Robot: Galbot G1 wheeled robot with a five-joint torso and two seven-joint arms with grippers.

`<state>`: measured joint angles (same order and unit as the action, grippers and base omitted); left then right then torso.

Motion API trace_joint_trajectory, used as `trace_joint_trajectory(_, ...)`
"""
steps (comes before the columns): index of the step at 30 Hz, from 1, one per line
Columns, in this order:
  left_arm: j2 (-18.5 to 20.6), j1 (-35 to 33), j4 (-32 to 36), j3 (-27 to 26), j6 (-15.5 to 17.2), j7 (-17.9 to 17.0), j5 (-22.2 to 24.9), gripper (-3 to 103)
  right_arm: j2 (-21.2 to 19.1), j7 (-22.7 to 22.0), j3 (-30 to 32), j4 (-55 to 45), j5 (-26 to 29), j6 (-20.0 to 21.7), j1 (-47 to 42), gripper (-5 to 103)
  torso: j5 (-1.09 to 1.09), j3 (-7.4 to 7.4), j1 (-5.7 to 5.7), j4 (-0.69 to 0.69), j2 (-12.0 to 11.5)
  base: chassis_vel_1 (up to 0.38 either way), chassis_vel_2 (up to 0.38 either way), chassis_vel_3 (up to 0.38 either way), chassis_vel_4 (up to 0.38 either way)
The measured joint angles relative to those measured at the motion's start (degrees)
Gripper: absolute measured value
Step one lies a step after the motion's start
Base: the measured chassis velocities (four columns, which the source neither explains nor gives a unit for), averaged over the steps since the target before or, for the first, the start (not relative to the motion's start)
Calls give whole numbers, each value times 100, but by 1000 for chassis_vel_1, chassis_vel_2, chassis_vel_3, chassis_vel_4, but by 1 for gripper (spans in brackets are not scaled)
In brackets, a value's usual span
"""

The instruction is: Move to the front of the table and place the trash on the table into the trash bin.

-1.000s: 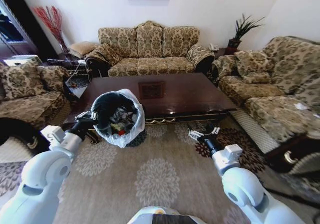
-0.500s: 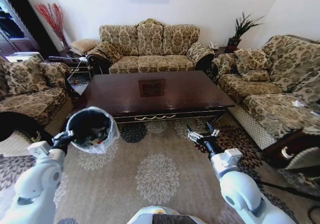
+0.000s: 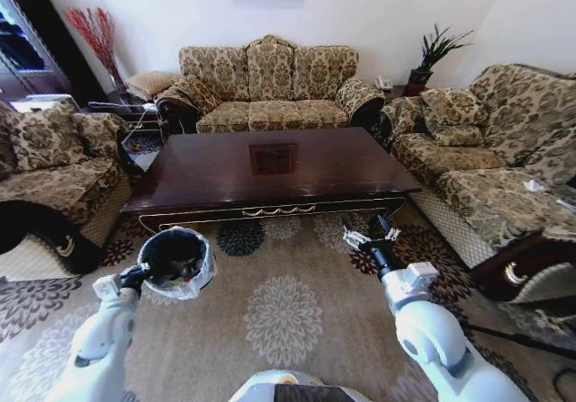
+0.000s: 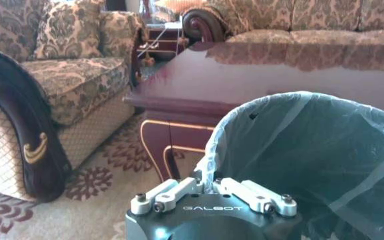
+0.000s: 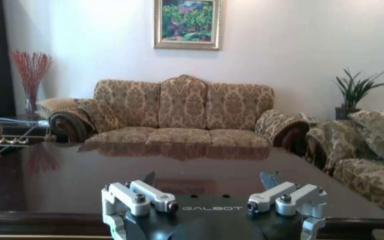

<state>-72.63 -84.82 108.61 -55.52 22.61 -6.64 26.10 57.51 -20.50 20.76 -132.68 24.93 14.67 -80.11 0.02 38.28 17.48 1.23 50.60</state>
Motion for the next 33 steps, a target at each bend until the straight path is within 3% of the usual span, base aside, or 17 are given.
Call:
trace_joint_trajectory(7,-162,-80,-481,114,-294,-5,-447,1,97,376,-4,94,-260,-59,-116,100,-3,0,0,4,0,7,7,-3,-8)
trace_joint_trajectory(33,-199,75,-1403,377,-411,94,-312,1,196,256,-309,120,-317,-87,-90,100,-4,0,0,5,1,150,174,-143,-166)
